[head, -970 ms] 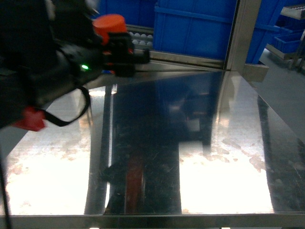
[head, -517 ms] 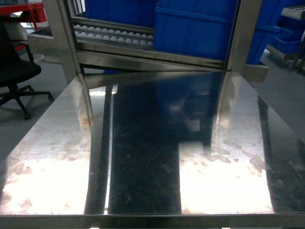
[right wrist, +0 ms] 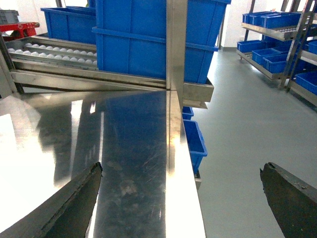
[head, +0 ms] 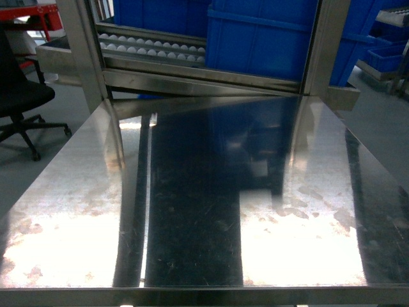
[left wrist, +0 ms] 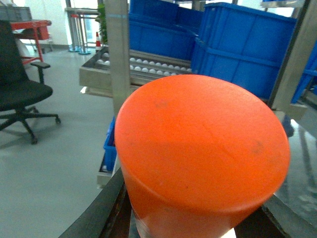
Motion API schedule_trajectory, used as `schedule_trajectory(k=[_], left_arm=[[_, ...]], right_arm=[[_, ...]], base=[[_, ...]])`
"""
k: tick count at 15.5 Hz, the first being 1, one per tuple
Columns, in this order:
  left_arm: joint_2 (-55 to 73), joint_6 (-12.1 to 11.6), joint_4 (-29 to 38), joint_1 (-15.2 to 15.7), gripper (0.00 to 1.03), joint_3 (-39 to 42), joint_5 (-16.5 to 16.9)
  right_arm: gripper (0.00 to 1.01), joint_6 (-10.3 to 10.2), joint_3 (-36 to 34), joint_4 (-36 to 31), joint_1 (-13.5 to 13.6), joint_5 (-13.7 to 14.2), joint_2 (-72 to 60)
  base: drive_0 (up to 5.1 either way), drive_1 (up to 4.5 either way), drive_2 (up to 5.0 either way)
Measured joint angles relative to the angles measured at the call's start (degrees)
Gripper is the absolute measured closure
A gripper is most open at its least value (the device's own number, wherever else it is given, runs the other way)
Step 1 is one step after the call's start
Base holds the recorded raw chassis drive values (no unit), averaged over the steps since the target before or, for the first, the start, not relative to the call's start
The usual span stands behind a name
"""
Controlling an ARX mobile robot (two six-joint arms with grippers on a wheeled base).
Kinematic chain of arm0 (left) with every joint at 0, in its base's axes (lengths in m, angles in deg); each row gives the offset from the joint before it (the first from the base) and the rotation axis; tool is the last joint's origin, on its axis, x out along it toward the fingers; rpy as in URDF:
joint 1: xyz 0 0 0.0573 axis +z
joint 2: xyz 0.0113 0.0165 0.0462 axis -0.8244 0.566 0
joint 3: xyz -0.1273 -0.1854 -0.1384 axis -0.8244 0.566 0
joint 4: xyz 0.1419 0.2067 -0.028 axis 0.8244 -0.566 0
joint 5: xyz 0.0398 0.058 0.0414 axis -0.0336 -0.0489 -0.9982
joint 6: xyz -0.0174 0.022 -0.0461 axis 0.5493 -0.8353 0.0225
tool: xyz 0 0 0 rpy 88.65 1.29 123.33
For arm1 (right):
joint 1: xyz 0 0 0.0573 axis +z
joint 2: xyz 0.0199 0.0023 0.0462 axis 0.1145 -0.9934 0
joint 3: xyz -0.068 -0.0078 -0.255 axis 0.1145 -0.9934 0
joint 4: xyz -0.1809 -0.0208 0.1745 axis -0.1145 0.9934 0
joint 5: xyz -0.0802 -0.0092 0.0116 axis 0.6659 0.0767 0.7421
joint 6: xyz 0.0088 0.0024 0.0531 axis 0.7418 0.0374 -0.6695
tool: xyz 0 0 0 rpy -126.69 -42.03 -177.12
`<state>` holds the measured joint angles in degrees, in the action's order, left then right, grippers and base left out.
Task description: Pick capacitor and pack into box
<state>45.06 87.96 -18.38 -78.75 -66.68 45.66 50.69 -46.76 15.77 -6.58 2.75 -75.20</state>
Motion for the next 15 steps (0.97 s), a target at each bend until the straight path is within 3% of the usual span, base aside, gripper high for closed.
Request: schedule_trajectory(k=[1, 3, 5, 6, 7, 8, 15], left_arm=[[-3.1, -1.2, 0.0, 6.4, 0.58, 3.5, 4.5], [-5.4, -1.4, 0.4, 10.9, 0.58, 5.8, 9.8], [-7.0, -1.4, 0.4, 14.3, 0.58, 7.8, 12.9], [-7.6, -1.4, 0.2, 16.8, 0.58, 8.3, 16.4], [-8.4, -1.6, 0.4, 21.9, 0.58, 9.0, 20.9], [-8.6, -1.6, 0.4, 23.6, 0.58, 9.2, 21.0], [-11.3, -1.6, 1.2, 23.2, 0.58, 12.5, 22.1]], right_arm=[[0.03, 0.0, 0.0, 0.0, 0.0, 0.0, 0.0], [0.03, 0.0, 0.0, 0.0, 0.0, 0.0, 0.0], [0.03, 0.0, 0.0, 0.0, 0.0, 0.0, 0.0], [0.03, 0.0, 0.0, 0.0, 0.0, 0.0, 0.0], [0.03, 0.0, 0.0, 0.0, 0.0, 0.0, 0.0], [0.03, 0.0, 0.0, 0.0, 0.0, 0.0, 0.0], [0.03, 0.0, 0.0, 0.0, 0.0, 0.0, 0.0]], base=[[0.0, 0.00, 0.0], [0.0, 0.00, 0.0], [0.0, 0.00, 0.0], [0.0, 0.00, 0.0], [0.0, 0.00, 0.0], [0.0, 0.00, 0.0], [0.0, 0.00, 0.0]])
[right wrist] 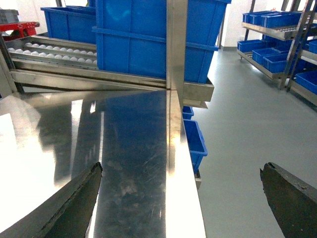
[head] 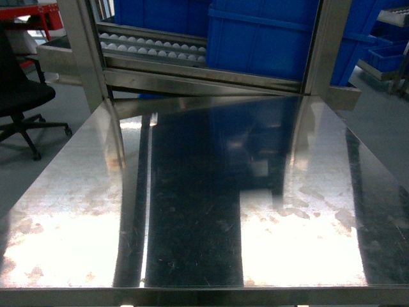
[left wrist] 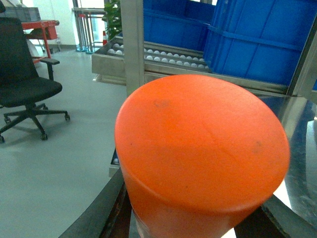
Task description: Pick capacitor and pack into box
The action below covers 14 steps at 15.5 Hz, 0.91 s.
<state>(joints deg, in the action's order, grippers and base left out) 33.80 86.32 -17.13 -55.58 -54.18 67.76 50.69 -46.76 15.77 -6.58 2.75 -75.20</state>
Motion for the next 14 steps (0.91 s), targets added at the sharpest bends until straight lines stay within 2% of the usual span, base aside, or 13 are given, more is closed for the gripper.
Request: schedule_trajectory(k=[14], left_arm=[[-1.6, 0.0, 0.0, 0.0, 0.58, 1.7, 0.0]], right_arm=[[0.03, 0.0, 0.0, 0.0, 0.0, 0.0, 0.0]], base=[[0.0, 0.00, 0.0]])
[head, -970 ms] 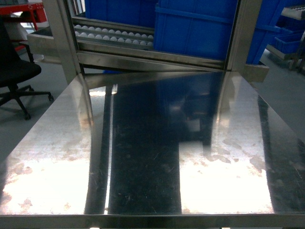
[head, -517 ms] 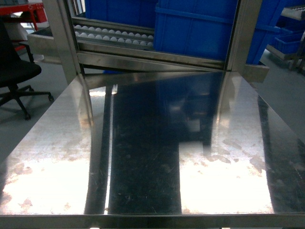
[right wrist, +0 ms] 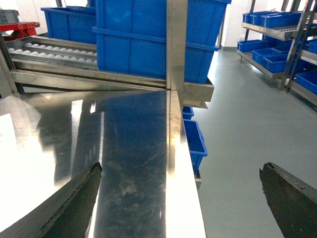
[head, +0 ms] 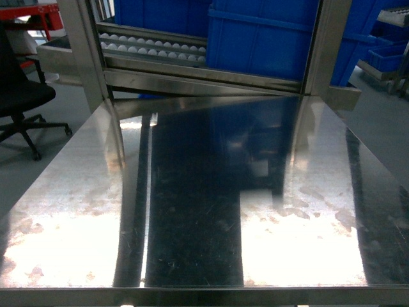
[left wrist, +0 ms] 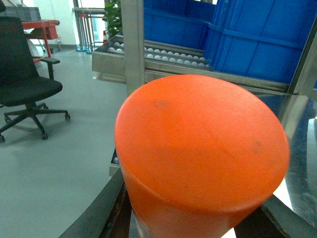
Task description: Pick capacitor and pack into box
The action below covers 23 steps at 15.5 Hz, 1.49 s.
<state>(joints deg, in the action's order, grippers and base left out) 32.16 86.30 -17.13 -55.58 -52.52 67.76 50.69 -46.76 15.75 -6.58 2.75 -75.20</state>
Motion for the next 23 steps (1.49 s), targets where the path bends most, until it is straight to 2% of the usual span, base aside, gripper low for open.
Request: schedule_trajectory(k=[23], left_arm=[[0.0, 0.0, 0.1, 0.0, 0.58, 0.0, 0.0]], right_arm=[[0.03, 0.0, 0.0, -0.1, 0.0, 0.0, 0.0]], base=[[0.0, 0.00, 0.0]])
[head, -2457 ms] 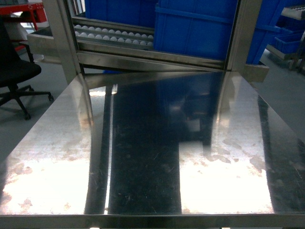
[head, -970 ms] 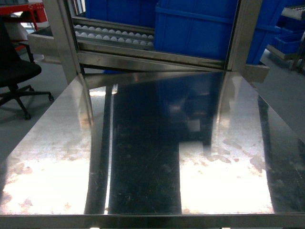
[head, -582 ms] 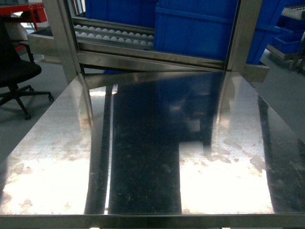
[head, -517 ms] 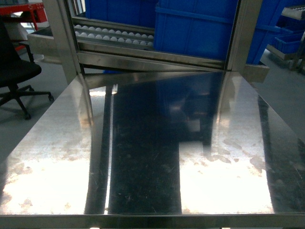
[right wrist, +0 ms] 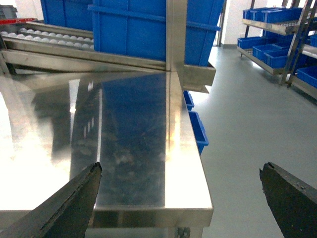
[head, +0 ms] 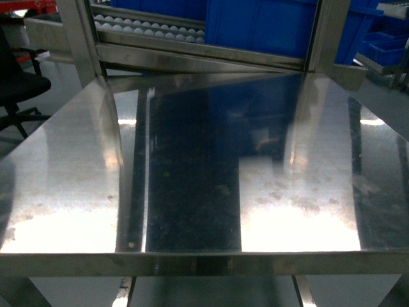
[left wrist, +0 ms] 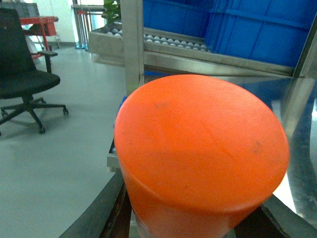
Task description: Pick capacitor and pack into box
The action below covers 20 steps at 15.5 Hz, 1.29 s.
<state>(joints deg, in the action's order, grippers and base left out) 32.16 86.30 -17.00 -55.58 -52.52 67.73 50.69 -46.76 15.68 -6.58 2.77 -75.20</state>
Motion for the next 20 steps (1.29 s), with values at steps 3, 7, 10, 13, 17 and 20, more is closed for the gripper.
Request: schedule_trajectory(k=[3, 7, 10, 13, 17, 20], left_arm=[[0.0, 0.0, -0.1, 0.0, 0.58, 0.0, 0.0], [0.0, -0.2, -0.1, 0.0, 0.58, 0.0, 0.0], [0.0, -0.2, -0.1, 0.0, 0.58, 0.0, 0.0], [0.0, -0.2, -0.1, 0.0, 0.58, 0.0, 0.0], [0.0, -0.2, -0.2, 0.0, 0.58, 0.0, 0.0], [0.0, -0.2, -0.2, 0.0, 0.58, 0.0, 0.0]], right_arm=[[0.03, 0.0, 0.0, 0.1, 0.0, 0.0, 0.0], [0.03, 0.0, 0.0, 0.1, 0.0, 0.0, 0.0], [0.03, 0.0, 0.0, 0.0, 0.0, 0.0, 0.0], [0.03, 0.0, 0.0, 0.0, 0.0, 0.0, 0.0], [0.03, 0.0, 0.0, 0.1, 0.0, -0.1, 0.0], [0.03, 0.0, 0.0, 0.1, 0.0, -0.1, 0.0]], base=[[0.0, 0.00, 0.0], [0.0, 0.00, 0.0], [0.0, 0.00, 0.0], [0.0, 0.00, 0.0], [0.0, 0.00, 0.0], [0.0, 0.00, 0.0]])
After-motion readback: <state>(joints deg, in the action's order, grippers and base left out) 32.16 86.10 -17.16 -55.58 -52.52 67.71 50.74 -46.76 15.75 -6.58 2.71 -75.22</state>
